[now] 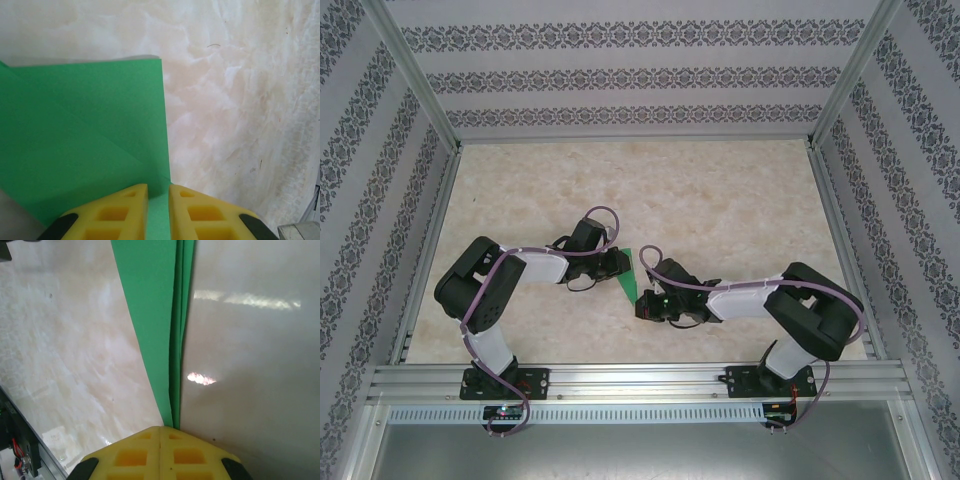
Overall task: Fold a paper plane with a square sheet of paper (pick it up from the middle)
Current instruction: Fold the wing for the fifth time at the center of the table.
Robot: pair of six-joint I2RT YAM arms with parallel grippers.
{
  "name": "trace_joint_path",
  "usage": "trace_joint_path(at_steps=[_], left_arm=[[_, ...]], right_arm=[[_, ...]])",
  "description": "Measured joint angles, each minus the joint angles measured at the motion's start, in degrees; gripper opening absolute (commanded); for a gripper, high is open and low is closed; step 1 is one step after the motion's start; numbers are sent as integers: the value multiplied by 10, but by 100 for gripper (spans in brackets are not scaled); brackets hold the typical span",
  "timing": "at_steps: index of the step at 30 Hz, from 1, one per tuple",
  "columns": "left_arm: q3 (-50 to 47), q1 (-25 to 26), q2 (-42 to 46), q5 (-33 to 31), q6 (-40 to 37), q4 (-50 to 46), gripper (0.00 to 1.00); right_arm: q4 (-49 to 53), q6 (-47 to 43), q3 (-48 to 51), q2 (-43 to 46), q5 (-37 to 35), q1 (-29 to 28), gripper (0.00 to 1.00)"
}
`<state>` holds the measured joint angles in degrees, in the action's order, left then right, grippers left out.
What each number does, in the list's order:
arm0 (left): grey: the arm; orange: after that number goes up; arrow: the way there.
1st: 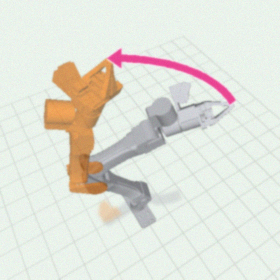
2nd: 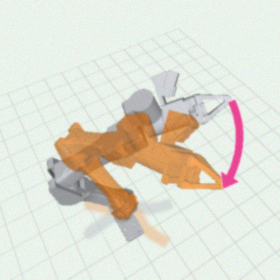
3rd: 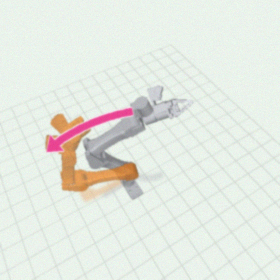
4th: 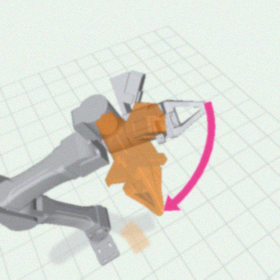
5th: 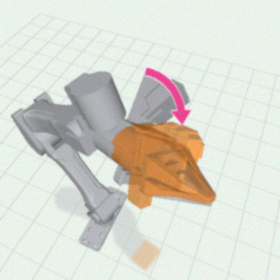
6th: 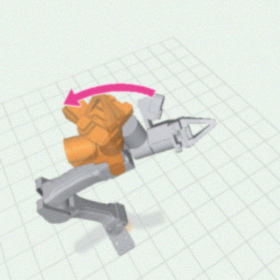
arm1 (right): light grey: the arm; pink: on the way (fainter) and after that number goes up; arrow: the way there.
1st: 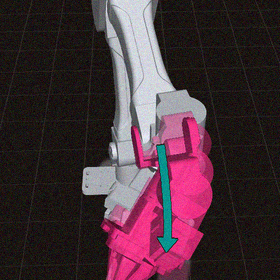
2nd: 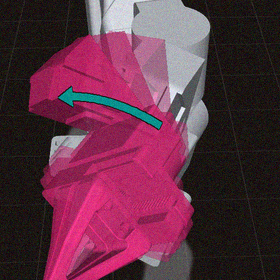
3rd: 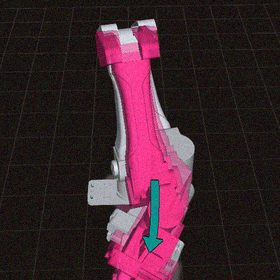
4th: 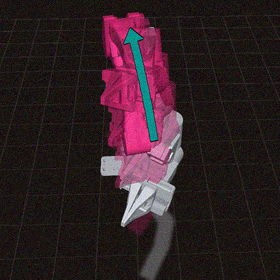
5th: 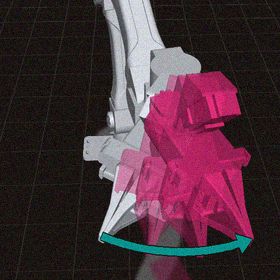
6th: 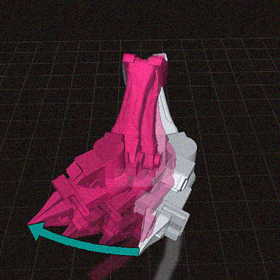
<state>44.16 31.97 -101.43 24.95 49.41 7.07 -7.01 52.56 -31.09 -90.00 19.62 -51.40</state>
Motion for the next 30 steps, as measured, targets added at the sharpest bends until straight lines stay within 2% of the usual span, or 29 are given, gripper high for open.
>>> trace_joint_path(at_steps=[7, 16, 23, 25, 30], left_arm=[[0, 0, 0, 2, 0, 0, 20], [0, 0, 0, 4, 0, 0, 20], [0, 0, 0, 5, 0, 1, 21], [0, 0, 0, 6, -1, 2, 24], [0, 0, 3, 11, -10, 6, 28]], right_arm=[[36, -5, -15, 19, -28, 0, 3], [21, -13, -104, -10, -46, 2, 4], [-8, -5, -93, -71, -41, 6, 3], [-12, 0, -86, -82, -38, 8, 0], [-36, 3, -73, -82, -35, 9, 0]])
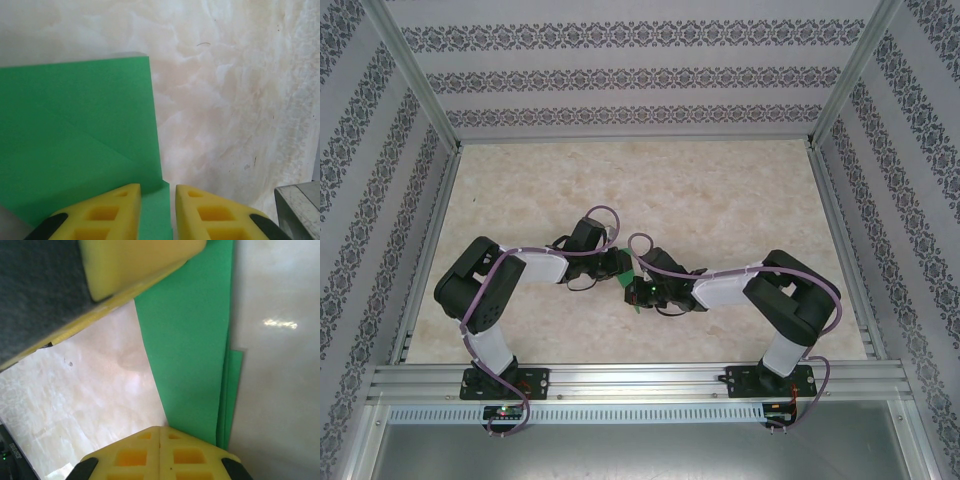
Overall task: Fold a paper plane with a square sheet of paper (pick it up from the middle)
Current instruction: Fold the wing for the fifth time at the center of the table.
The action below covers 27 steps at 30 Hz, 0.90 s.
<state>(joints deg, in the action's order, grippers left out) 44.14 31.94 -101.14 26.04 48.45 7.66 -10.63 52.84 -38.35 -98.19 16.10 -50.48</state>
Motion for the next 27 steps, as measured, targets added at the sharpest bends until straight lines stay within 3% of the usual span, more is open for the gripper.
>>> trace_joint_path(at_steps=[9, 15, 27], left_arm=[[-1, -7, 63, 5, -26, -9, 36], [-7, -8, 118, 6, -28, -4, 32], [-77, -8, 35, 13, 48, 92, 24]], right_arm=[[-19, -3, 11, 2, 5, 4, 0], [-18, -5, 11, 2, 10, 8, 0], [-5, -5, 2, -1, 16, 8, 0]])
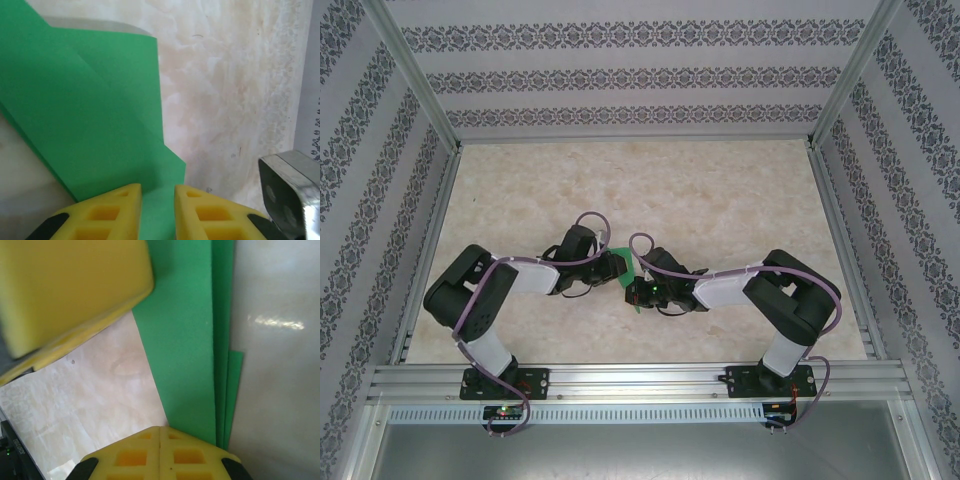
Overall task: Fold a paper plane with a square sheet of paper (pick it up from the middle)
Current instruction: Fold the wing for the fifth time at the center of the table.
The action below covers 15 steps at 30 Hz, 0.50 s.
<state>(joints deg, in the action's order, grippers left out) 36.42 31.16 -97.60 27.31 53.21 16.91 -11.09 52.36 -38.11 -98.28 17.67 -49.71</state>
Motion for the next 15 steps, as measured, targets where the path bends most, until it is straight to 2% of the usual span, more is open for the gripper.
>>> trace_joint_path(at_steps=[9, 15], left_arm=[[3, -3, -12, -6, 3, 5, 23], [10, -19, -21, 16, 2, 7, 24]], right_arm=[[14, -8, -7, -1, 3, 0, 0], [29, -24, -13, -1, 3, 0, 0]])
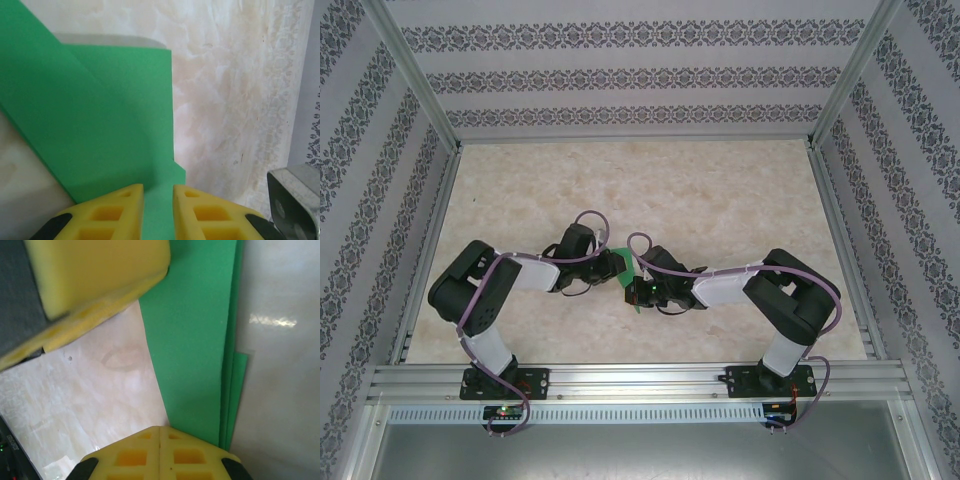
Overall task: Fold a paper plane with a square sheet of paper (pick it up from the middle)
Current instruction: Fold the wing for the fifth time at the center of the table.
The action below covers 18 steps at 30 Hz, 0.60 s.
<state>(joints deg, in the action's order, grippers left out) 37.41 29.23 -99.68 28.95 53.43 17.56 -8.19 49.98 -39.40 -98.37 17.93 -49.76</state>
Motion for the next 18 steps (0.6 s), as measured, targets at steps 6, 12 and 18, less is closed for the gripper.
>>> trace_joint_path(at_steps=[6, 12, 18], left_arm=[[21, -22, -14, -8, -9, -2, 24], [35, -34, -17, -24, -23, -20, 24], [44, -39, -21, -25, -32, -33, 24]], right_arm=[[8, -7, -3, 0, 0, 0, 0], [9, -6, -4, 0, -1, 0, 0], [9, -6, -4, 0, -1, 0, 0]])
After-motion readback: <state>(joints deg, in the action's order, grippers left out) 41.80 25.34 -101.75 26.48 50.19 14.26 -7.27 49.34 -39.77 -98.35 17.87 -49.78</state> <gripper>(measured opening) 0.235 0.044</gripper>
